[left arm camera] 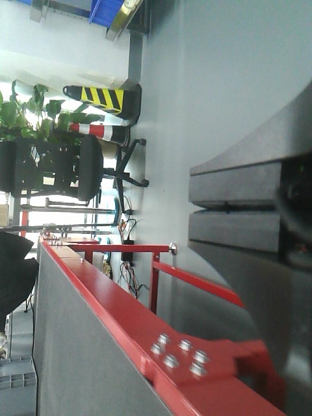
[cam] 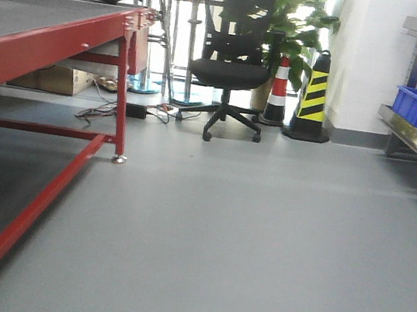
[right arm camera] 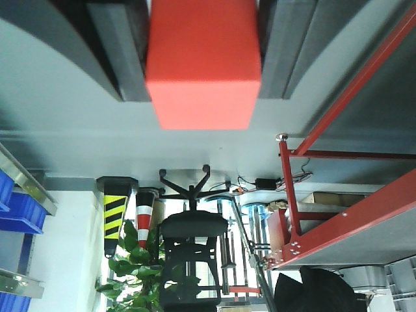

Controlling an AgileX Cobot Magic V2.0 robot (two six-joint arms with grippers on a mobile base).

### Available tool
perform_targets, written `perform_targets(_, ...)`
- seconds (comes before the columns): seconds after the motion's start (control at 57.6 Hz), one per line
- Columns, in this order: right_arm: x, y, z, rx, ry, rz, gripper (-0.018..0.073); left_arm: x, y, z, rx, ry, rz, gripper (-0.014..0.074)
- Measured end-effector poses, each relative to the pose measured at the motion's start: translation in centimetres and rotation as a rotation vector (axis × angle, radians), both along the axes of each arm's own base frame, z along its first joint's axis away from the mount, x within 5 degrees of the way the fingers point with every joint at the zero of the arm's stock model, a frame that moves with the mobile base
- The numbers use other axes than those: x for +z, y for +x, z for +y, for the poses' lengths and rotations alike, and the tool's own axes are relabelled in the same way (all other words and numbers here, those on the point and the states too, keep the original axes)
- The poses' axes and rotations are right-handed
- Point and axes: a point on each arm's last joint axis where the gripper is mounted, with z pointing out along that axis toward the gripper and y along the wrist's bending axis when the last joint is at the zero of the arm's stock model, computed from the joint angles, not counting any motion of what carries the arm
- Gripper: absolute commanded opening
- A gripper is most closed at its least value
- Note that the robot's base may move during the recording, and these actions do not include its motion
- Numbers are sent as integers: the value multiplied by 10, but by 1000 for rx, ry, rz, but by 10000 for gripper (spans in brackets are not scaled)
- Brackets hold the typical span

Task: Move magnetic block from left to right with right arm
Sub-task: 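Drive the base away from the table carrying the cube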

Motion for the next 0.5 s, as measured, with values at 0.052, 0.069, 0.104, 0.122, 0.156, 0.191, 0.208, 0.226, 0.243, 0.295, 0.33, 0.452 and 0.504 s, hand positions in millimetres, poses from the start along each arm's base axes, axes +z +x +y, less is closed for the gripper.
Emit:
perform_targets(0.052, 0, 0, 0, 0, 0, 0, 266, 0, 0, 0, 0, 0, 0, -126)
perform_targets(0.069, 0, 0, 0, 0, 0, 0, 266, 0, 0, 0, 0, 0, 0, -126)
perform_targets(0.104, 0, 0, 0, 0, 0, 0, 266, 0, 0, 0, 0, 0, 0, -126)
perform_targets(0.122, 0, 0, 0, 0, 0, 0, 266, 0, 0, 0, 0, 0, 0, -126)
perform_targets(0.156, 0, 0, 0, 0, 0, 0, 266, 0, 0, 0, 0, 0, 0, -126)
perform_targets(0.191, 0, 0, 0, 0, 0, 0, 266, 0, 0, 0, 0, 0, 0, -126)
perform_targets(0.208, 0, 0, 0, 0, 0, 0, 266, 0, 0, 0, 0, 0, 0, -126)
perform_targets(0.226, 0, 0, 0, 0, 0, 0, 266, 0, 0, 0, 0, 0, 0, -126)
perform_targets(0.243, 0, 0, 0, 0, 0, 0, 266, 0, 0, 0, 0, 0, 0, -126)
perform_targets(0.295, 0, 0, 0, 0, 0, 0, 266, 0, 0, 0, 0, 0, 0, -126)
perform_targets(0.33, 0, 0, 0, 0, 0, 0, 266, 0, 0, 0, 0, 0, 0, -126)
perform_targets(0.452, 0, 0, 0, 0, 0, 0, 266, 0, 0, 0, 0, 0, 0, -126)
perform_targets(0.504, 0, 0, 0, 0, 0, 0, 266, 0, 0, 0, 0, 0, 0, -126)
